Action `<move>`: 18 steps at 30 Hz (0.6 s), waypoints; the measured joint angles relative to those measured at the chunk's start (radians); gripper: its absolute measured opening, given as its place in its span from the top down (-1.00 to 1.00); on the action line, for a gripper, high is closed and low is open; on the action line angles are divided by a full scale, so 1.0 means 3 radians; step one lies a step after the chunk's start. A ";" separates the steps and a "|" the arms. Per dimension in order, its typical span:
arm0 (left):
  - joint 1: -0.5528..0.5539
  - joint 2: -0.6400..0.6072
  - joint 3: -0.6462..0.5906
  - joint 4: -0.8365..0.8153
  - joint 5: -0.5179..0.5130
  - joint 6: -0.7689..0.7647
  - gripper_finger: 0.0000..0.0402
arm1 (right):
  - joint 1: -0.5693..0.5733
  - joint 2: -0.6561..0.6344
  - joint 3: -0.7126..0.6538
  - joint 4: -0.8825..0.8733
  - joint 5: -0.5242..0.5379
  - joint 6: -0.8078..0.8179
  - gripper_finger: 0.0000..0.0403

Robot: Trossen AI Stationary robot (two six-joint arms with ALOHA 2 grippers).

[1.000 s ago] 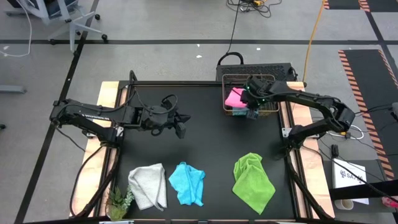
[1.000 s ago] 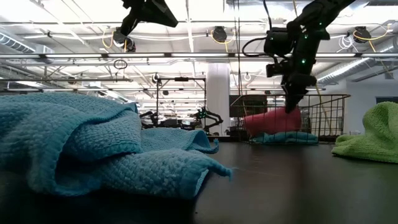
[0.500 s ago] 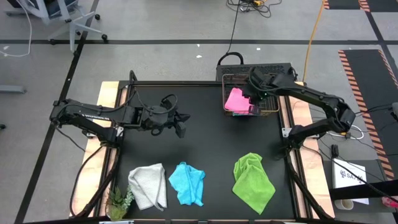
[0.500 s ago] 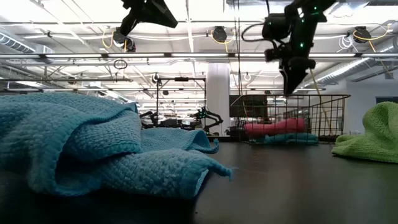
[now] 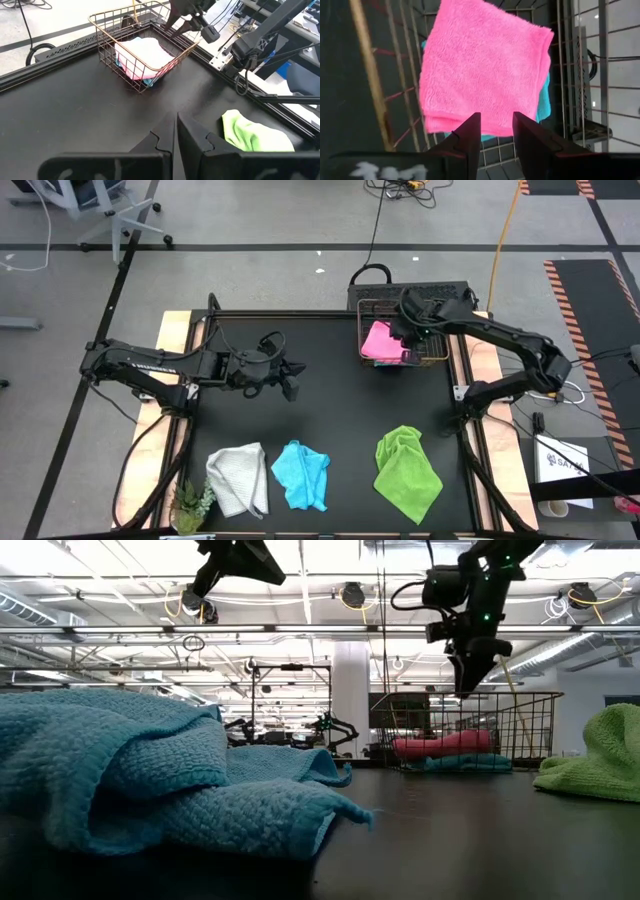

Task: Fold microfiber towels
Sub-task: Put the folded pink towel into the gold wire basket

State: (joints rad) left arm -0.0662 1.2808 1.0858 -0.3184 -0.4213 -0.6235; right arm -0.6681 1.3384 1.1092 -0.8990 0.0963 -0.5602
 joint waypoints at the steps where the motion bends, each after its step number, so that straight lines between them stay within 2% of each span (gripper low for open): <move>1: 0.0000 0.0000 0.0000 -0.0001 0.0000 -0.0002 0.90 | -0.0027 0.0016 -0.0011 0.0013 -0.0050 0.0011 0.49; 3: 0.0000 0.0000 -0.0001 0.0000 0.0000 -0.0008 0.90 | -0.0096 0.0077 -0.0037 -0.0006 -0.0145 0.0026 0.49; 7: 0.0000 0.0000 -0.0001 -0.0001 -0.0001 -0.0021 0.90 | -0.0223 0.0259 -0.0043 0.0015 -0.0107 0.0049 0.49; 13: 0.0000 0.0000 0.0000 -0.0002 0.0000 -0.0027 0.90 | -0.0206 0.0341 -0.0043 0.0130 0.0599 -0.0735 0.49; 18: 0.0000 0.0000 -0.0001 -0.0004 -0.0001 -0.0046 0.89 | -0.0193 0.0311 -0.0043 -0.0001 0.0624 -0.0938 0.49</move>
State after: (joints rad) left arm -0.0662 1.2808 1.0855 -0.3195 -0.4217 -0.6373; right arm -0.7260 1.4317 1.0962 -0.8992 0.2836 -0.8415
